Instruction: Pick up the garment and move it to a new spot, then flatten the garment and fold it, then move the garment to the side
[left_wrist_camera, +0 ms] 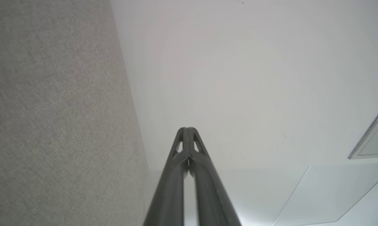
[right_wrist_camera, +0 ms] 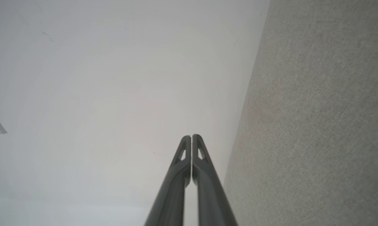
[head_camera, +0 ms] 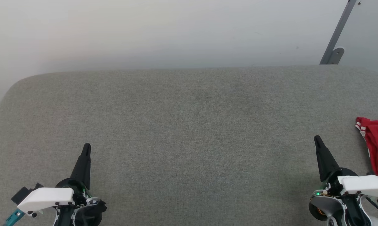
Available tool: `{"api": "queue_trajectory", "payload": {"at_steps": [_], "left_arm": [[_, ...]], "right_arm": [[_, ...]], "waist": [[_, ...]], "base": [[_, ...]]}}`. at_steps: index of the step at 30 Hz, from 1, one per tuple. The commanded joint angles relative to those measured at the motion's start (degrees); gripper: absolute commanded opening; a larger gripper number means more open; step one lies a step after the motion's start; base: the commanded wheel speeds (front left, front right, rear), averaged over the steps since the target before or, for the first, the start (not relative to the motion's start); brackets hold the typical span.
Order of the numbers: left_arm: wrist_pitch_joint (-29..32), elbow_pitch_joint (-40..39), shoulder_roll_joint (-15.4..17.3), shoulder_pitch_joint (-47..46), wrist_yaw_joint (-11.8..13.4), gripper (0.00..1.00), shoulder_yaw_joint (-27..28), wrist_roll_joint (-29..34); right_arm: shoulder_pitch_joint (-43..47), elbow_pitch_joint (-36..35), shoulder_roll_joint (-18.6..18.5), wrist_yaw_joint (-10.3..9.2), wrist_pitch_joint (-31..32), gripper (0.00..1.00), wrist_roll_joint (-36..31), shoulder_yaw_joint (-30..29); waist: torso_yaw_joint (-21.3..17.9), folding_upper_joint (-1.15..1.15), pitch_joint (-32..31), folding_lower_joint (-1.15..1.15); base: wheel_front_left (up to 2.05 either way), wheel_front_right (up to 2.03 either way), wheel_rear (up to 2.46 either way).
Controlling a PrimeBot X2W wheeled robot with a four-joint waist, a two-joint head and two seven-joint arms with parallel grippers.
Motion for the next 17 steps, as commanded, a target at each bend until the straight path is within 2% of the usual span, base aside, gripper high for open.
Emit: {"api": "queue_trajectory", "payload": {"at_steps": [1,17], "left_arm": [[0.1,0.0,-0.1,-0.7,0.1,0.0,0.2,0.2],[0.3,0.0,-0.2,-0.7,0.1,0.0,0.4,0.3]], "right_arm": [[-0.3,0.0,0.1,-0.02,0.1,0.0,0.2,-0.1],[-0.3,0.0,0.1,-0.02,0.1,0.0,0.2,0.0]], "waist": [[0.0,0.0,0.0,0.0],[0.0,0.0,0.0,0.0]], "base": [[0.0,0.0,0.0],[0.0,0.0,0.0]]}}
